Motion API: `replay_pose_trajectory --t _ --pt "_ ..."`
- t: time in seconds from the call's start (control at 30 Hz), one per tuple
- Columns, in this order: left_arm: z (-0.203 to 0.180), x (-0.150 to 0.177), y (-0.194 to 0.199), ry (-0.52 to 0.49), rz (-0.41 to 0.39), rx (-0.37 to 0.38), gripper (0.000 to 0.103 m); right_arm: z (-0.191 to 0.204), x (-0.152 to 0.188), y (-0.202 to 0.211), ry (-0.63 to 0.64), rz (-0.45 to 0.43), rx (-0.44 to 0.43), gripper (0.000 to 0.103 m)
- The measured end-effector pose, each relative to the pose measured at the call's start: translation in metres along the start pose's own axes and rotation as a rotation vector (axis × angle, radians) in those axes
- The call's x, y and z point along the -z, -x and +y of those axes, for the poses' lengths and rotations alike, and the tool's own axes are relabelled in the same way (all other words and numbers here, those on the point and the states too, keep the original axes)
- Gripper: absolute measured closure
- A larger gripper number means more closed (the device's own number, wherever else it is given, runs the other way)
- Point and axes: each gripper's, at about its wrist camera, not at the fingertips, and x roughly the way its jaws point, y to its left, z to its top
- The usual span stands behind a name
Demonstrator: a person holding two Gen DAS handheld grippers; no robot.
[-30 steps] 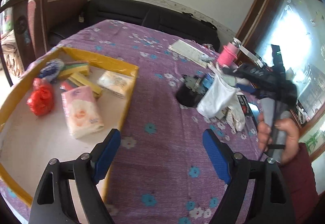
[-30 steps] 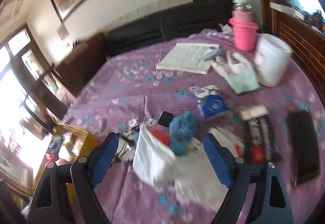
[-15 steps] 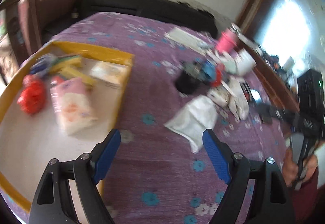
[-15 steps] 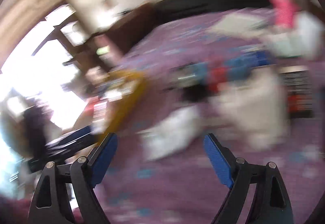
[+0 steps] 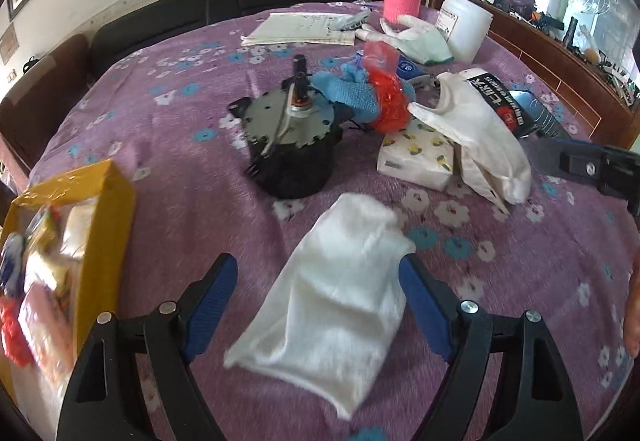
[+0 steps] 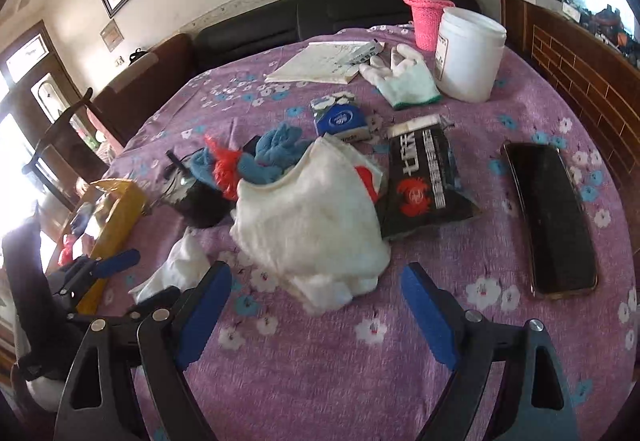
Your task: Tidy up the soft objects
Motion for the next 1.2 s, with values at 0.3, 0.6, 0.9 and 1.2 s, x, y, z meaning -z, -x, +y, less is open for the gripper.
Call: replay_pose_trajectory --t 0.3,0.6,0.9,1.2 --pt "-0.007 0.006 -0.003 -0.012 0.010 0.072 0.086 0.000 -0.019 -0.049 -0.011 0.057 0.022 0.015" --pt "0.017 0.015 0.044 0.120 -0.076 0.191 0.089 0.003 -0.013 -0.032 -0.020 0.039 0.015 0.078" --pt "0.058 0.049 0.103 0.251 -0.158 0.232 0.089 0.010 0.010 0.036 -0.032 -0.062 0.024 0.078" --pt "0.159 0.105 0.144 0.417 -0.151 -0.007 0.088 0.097 0.023 0.045 0.102 -0.031 -0.123 0.078"
